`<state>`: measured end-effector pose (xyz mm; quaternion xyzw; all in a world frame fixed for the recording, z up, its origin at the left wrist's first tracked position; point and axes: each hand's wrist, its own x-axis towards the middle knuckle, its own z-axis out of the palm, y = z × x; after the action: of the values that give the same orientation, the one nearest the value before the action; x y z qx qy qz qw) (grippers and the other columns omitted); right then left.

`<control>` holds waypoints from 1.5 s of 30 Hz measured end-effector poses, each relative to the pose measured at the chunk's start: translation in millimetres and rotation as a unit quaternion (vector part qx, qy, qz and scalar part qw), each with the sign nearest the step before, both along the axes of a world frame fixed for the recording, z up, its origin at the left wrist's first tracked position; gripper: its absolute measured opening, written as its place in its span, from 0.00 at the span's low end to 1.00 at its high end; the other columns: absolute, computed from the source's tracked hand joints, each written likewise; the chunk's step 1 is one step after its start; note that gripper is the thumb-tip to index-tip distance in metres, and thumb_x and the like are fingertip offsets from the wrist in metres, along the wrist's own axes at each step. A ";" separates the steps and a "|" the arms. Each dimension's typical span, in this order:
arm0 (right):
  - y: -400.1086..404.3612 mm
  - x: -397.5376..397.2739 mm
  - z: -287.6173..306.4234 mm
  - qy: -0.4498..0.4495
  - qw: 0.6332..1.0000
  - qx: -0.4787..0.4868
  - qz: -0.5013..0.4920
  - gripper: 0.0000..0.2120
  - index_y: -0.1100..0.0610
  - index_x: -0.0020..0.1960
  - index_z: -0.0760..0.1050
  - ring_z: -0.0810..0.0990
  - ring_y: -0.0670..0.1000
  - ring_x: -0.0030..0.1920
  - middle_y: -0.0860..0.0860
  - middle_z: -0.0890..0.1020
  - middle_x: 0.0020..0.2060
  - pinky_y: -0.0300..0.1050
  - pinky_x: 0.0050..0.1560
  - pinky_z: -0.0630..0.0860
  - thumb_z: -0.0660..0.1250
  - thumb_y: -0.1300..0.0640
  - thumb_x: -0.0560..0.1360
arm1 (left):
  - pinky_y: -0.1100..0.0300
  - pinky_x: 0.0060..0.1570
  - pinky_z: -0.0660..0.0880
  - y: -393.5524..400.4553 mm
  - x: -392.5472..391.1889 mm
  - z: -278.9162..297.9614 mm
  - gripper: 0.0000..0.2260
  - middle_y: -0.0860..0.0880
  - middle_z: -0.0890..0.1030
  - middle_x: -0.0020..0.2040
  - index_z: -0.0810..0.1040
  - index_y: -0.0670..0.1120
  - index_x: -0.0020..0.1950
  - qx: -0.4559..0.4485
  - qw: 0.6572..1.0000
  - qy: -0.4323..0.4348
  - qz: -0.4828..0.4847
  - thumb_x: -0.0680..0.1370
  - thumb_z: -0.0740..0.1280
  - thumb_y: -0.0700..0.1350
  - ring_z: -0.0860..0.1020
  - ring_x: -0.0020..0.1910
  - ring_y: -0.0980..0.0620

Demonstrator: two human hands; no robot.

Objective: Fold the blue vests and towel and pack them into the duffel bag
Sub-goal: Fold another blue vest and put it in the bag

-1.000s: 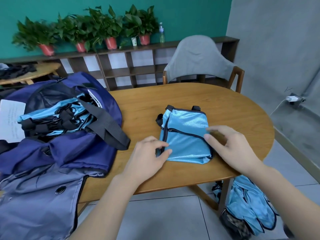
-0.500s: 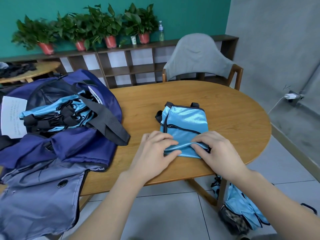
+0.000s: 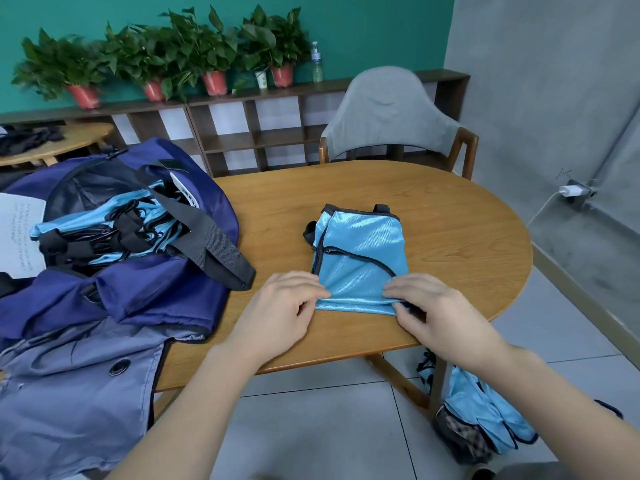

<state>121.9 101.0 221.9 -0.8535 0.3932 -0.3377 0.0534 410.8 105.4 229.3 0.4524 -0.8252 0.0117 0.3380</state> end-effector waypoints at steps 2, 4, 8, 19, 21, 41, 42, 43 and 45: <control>3.6 -2.5 -1.9 0.014 1.000 0.006 0.012 0.13 0.55 0.61 0.82 0.76 0.42 0.66 0.45 0.83 0.59 0.40 0.70 0.69 0.67 0.57 0.79 | 0.52 0.62 0.77 4.3 1.6 -0.1 0.11 0.57 0.85 0.53 0.87 0.49 0.54 0.031 0.999 0.013 -0.005 0.77 0.71 0.35 0.79 0.61 0.61; 8.5 -3.6 -0.2 0.021 1.000 0.021 0.008 0.16 0.53 0.64 0.82 0.74 0.39 0.69 0.43 0.82 0.62 0.42 0.71 0.69 0.64 0.49 0.80 | 0.57 0.65 0.75 9.2 3.0 2.2 0.11 0.57 0.85 0.54 0.87 0.49 0.54 0.055 0.998 0.033 -0.007 0.76 0.71 0.36 0.78 0.62 0.62; 17.9 -4.6 -0.2 0.023 0.999 0.023 -0.007 0.24 0.51 0.64 0.82 0.73 0.38 0.69 0.41 0.81 0.63 0.47 0.70 0.72 0.65 0.35 0.77 | 0.61 0.67 0.73 22.7 2.5 6.8 0.09 0.57 0.85 0.56 0.86 0.49 0.56 0.086 0.995 0.049 -0.017 0.77 0.73 0.45 0.77 0.63 0.66; 48.0 -14.0 -6.3 -0.080 0.996 -0.007 0.039 0.15 0.53 0.53 0.85 0.81 0.44 0.56 0.40 0.84 0.52 0.48 0.60 0.75 0.68 0.43 0.78 | 0.52 0.57 0.74 63.3 -9.3 -6.6 0.20 0.58 0.83 0.52 0.85 0.51 0.53 0.009 1.000 0.008 -0.006 0.72 0.72 0.65 0.78 0.55 0.60; 52.5 -12.7 -4.1 -0.106 0.994 0.013 0.036 0.11 0.52 0.50 0.84 0.81 0.45 0.57 0.40 0.84 0.50 0.50 0.63 0.74 0.68 0.46 0.79 | 0.52 0.56 0.74 64.8 -13.3 -6.5 0.12 0.58 0.82 0.49 0.85 0.50 0.51 -0.017 0.999 0.031 -0.017 0.76 0.72 0.58 0.78 0.54 0.59; -24.7 9.2 42.7 -0.114 0.976 0.134 -0.125 0.05 0.53 0.48 0.77 0.73 0.43 0.32 0.46 0.76 0.32 0.34 0.32 0.68 0.66 0.53 0.81 | 0.57 0.36 0.73 -2.0 -44.4 35.8 0.02 0.59 0.75 0.32 0.78 0.58 0.49 0.069 0.975 0.160 0.140 0.79 0.69 0.54 0.73 0.33 0.58; -30.8 9.7 40.5 -0.104 0.977 0.130 -0.132 0.06 0.53 0.48 0.78 0.75 0.42 0.36 0.46 0.78 0.37 0.33 0.36 0.68 0.66 0.52 0.81 | 0.56 0.37 0.73 -6.2 -44.4 35.4 0.02 0.59 0.76 0.34 0.79 0.59 0.50 0.078 0.974 0.137 0.163 0.79 0.69 0.55 0.74 0.35 0.58; -36.6 10.3 38.7 -0.092 0.978 0.131 -0.137 0.06 0.53 0.48 0.78 0.76 0.42 0.40 0.47 0.79 0.42 0.33 0.40 0.68 0.67 0.52 0.81 | 0.56 0.39 0.74 -10.1 -44.4 35.0 0.03 0.59 0.76 0.37 0.79 0.60 0.50 0.083 0.973 0.108 0.188 0.78 0.69 0.56 0.75 0.37 0.58; -45.4 11.6 35.6 -0.066 0.976 0.150 -0.143 0.07 0.52 0.48 0.78 0.76 0.44 0.47 0.46 0.79 0.48 0.41 0.49 0.72 0.68 0.49 0.80 | 0.56 0.47 0.73 -18.0 -43.2 32.7 0.05 0.60 0.76 0.45 0.80 0.59 0.53 0.080 0.976 0.073 0.187 0.78 0.70 0.54 0.74 0.47 0.58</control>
<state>133.5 55.6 257.5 -0.7465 0.5533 -0.3342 0.1578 367.6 87.4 262.0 0.6241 -0.6975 -0.0246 0.3512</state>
